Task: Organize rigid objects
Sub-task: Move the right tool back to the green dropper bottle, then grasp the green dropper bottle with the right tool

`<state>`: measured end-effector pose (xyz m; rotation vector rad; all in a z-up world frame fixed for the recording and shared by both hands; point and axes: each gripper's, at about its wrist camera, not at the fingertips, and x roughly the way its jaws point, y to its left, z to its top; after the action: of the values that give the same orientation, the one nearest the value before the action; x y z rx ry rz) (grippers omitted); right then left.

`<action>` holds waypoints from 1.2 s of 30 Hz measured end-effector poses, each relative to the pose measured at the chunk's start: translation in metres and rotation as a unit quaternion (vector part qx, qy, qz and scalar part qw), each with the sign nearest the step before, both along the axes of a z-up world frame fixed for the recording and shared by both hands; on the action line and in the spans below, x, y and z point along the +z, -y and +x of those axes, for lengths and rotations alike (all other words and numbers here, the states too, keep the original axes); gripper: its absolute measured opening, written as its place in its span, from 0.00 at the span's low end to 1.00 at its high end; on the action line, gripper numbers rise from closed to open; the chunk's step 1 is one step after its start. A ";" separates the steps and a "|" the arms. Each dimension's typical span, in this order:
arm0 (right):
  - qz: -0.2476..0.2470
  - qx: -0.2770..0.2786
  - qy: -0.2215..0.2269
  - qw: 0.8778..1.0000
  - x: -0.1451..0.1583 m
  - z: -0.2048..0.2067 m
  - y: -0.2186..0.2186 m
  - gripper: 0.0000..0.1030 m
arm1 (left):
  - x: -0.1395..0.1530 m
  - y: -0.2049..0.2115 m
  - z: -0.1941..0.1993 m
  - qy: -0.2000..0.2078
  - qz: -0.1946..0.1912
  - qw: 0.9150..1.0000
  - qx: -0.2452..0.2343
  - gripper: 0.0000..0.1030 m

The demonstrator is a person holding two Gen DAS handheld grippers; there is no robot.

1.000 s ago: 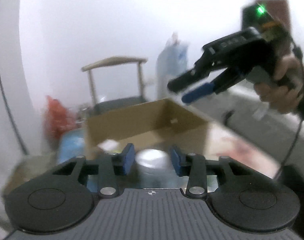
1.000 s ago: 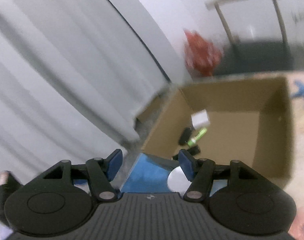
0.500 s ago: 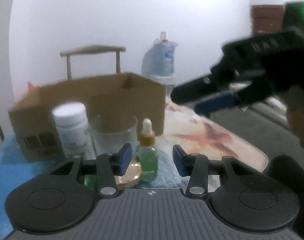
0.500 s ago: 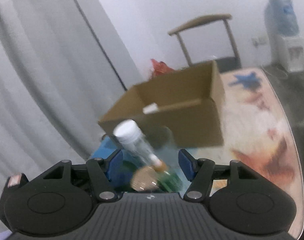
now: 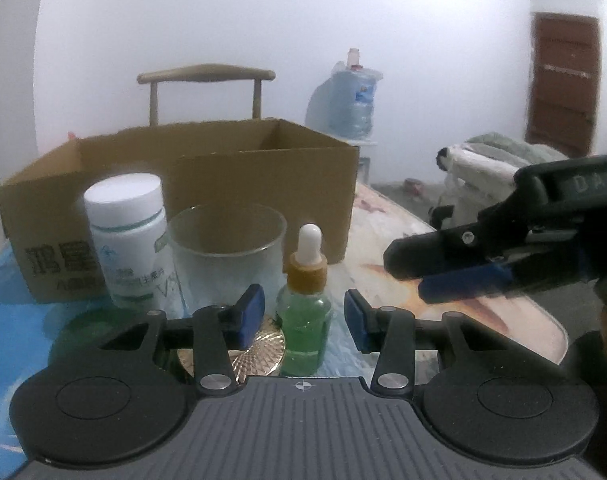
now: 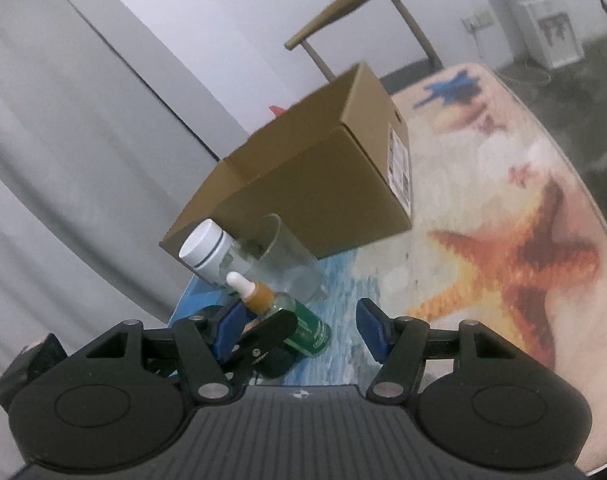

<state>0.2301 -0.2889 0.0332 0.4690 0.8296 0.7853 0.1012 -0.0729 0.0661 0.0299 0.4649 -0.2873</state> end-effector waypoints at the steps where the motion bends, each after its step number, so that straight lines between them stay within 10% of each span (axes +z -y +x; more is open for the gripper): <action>1: 0.001 0.001 -0.003 1.000 -0.002 0.000 0.001 0.63 | 0.001 0.003 0.000 0.002 0.015 1.000 -0.004 0.43; 8: -0.006 0.004 0.000 1.000 -0.001 0.000 0.005 0.63 | -0.004 0.015 0.008 0.002 0.063 0.998 -0.019 0.31; 29: -0.047 0.071 0.029 0.996 -0.011 -0.015 -0.016 0.68 | -0.011 0.009 -0.020 -0.020 -0.027 0.995 -0.095 0.30; 36: -0.056 0.092 0.070 0.992 -0.005 -0.028 -0.016 0.46 | -0.011 0.007 -0.025 -0.021 -0.032 0.993 -0.108 0.30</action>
<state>0.2019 -0.2728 0.0284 0.2369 0.7875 0.9252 0.0764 -0.0798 0.0548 0.0124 0.4952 -0.5154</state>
